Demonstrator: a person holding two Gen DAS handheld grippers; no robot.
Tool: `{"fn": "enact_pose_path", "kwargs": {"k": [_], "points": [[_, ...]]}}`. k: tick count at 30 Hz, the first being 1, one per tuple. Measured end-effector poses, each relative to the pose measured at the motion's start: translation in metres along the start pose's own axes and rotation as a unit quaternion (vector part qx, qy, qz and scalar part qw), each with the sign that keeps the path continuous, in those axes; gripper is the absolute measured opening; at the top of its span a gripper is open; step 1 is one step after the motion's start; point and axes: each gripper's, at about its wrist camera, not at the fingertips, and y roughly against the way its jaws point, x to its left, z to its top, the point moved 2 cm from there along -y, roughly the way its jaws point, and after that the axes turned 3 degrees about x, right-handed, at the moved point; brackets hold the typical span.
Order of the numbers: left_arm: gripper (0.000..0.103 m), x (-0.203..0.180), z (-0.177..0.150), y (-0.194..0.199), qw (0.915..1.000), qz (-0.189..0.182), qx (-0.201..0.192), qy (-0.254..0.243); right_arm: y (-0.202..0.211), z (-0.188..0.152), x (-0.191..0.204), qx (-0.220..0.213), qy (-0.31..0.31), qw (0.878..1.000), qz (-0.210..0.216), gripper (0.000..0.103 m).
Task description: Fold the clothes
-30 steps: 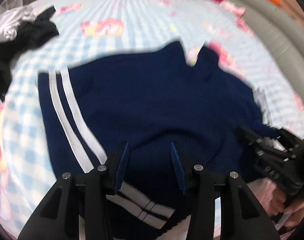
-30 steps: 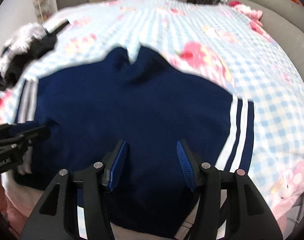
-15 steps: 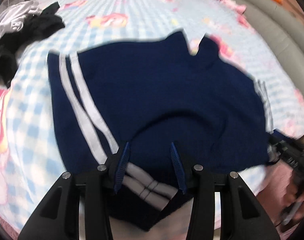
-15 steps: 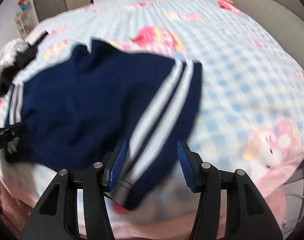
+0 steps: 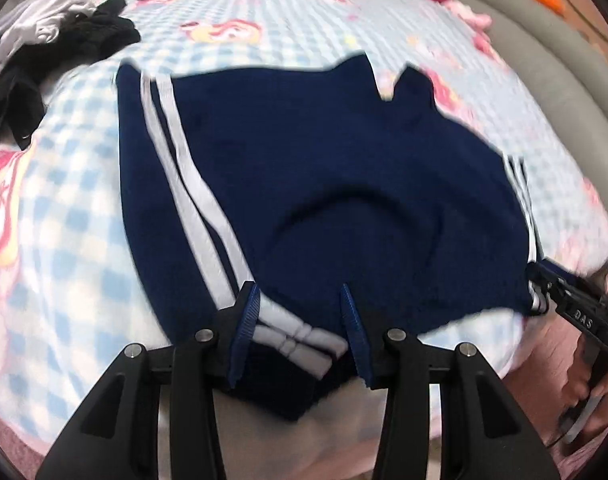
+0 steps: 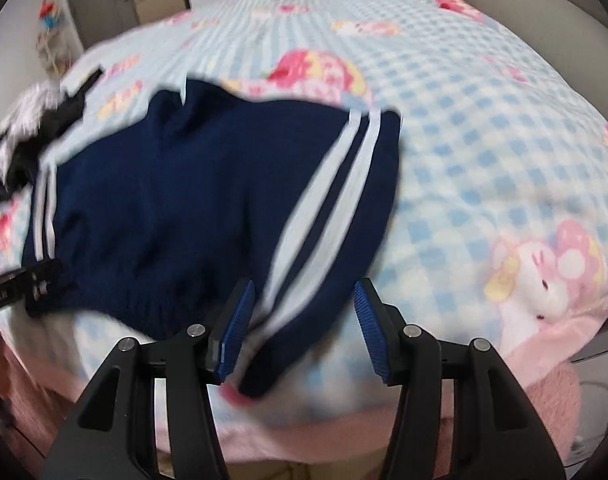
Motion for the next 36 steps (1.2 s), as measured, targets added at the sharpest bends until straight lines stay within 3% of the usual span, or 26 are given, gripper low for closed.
{"fn": "enact_pose_path", "kwargs": {"k": [2, 5, 8, 10, 14, 20, 21, 22, 25, 28, 29, 30, 32, 34, 36], "points": [[0.044, 0.003, -0.004, 0.010, 0.9999, -0.014, -0.004, 0.004, -0.001, -0.005, -0.003, 0.009, -0.005, 1.000, -0.016, 0.061], [0.044, 0.002, -0.005, 0.024, 0.9994, -0.029, -0.021, 0.002, 0.004, -0.006, -0.007, 0.008, -0.021, 1.000, -0.013, 0.062], [0.044, -0.008, 0.009, 0.029, 0.9979, -0.041, -0.049, -0.007, 0.009, 0.003, -0.003, 0.001, -0.048, 0.997, 0.061, 0.061], [0.044, -0.013, 0.016, 0.022, 0.9980, -0.043, -0.044, -0.011, -0.002, 0.007, 0.005, 0.008, -0.037, 0.998, 0.053, 0.060], [0.043, -0.007, 0.012, -0.005, 0.9999, -0.013, 0.011, 0.000, -0.019, 0.010, 0.018, 0.027, -0.025, 0.999, 0.029, 0.060], [0.043, -0.003, 0.003, 0.027, 0.9989, -0.038, -0.027, 0.002, -0.021, 0.017, 0.008, 0.037, -0.074, 0.994, 0.068, 0.060], [0.043, -0.005, 0.003, 0.033, 0.9983, -0.043, -0.038, -0.003, -0.022, 0.019, 0.009, 0.040, -0.078, 0.992, 0.085, 0.055], [0.043, -0.007, 0.006, 0.036, 0.9976, -0.052, -0.045, -0.004, -0.024, 0.021, 0.008, 0.043, -0.077, 0.991, 0.099, 0.041], [0.043, -0.007, 0.010, 0.035, 0.9965, -0.074, -0.040, -0.004, -0.026, 0.025, 0.007, 0.046, -0.061, 0.990, 0.118, 0.029], [0.043, -0.007, 0.003, 0.028, 0.9949, -0.096, -0.030, 0.004, -0.024, 0.021, 0.004, 0.039, -0.068, 0.990, 0.119, 0.029], [0.043, -0.008, 0.002, 0.026, 0.9936, -0.109, -0.030, 0.011, -0.025, 0.021, 0.001, 0.041, -0.077, 0.990, 0.114, 0.031], [0.043, -0.012, 0.006, 0.018, 0.9917, -0.123, -0.033, 0.021, -0.027, 0.019, -0.004, 0.045, -0.088, 0.990, 0.103, 0.042], [0.043, -0.030, 0.014, 0.008, 0.9896, -0.139, -0.035, 0.018, -0.034, 0.018, -0.007, 0.057, -0.105, 0.987, 0.110, 0.044], [0.043, -0.048, 0.018, 0.002, 0.9915, -0.127, -0.029, -0.008, -0.035, 0.018, -0.004, 0.060, -0.108, 0.986, 0.113, 0.045], [0.043, -0.060, 0.017, -0.017, 0.9949, -0.097, 0.007, -0.027, -0.031, 0.022, 0.006, 0.057, -0.090, 0.988, 0.109, 0.044]]}}
